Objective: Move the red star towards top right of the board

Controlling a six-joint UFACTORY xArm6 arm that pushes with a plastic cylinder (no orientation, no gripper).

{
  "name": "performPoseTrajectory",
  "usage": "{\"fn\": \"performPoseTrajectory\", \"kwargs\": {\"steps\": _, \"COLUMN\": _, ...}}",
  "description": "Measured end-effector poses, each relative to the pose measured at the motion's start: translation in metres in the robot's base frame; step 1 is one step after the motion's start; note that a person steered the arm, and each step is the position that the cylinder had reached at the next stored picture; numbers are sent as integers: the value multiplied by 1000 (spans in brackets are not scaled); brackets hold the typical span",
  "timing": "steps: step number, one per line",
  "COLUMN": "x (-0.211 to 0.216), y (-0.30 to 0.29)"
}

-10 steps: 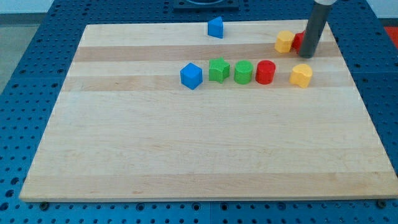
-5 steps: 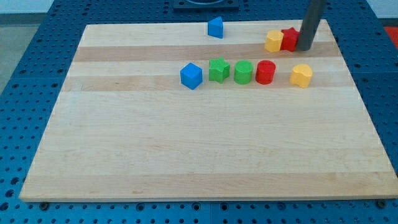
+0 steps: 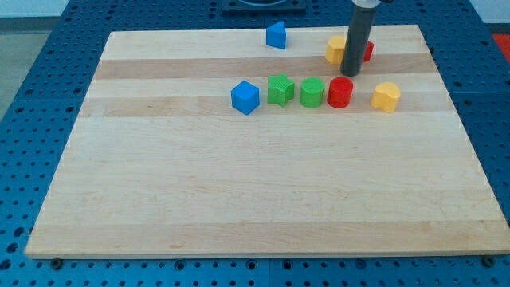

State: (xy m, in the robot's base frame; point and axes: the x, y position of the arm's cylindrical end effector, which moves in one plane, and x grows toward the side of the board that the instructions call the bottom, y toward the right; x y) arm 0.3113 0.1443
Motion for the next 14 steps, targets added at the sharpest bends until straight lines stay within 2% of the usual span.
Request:
{"fn": "performPoseTrajectory", "kwargs": {"steps": 4, "x": -22, "y": 10}}
{"fn": "performPoseTrajectory", "kwargs": {"steps": 6, "x": -28, "y": 63}}
{"fn": "performPoseTrajectory", "kwargs": {"steps": 7, "x": -31, "y": 47}}
{"fn": "performPoseTrajectory", "kwargs": {"steps": 9, "x": -7, "y": 23}}
{"fn": "performPoseTrajectory", "kwargs": {"steps": 14, "x": -41, "y": 30}}
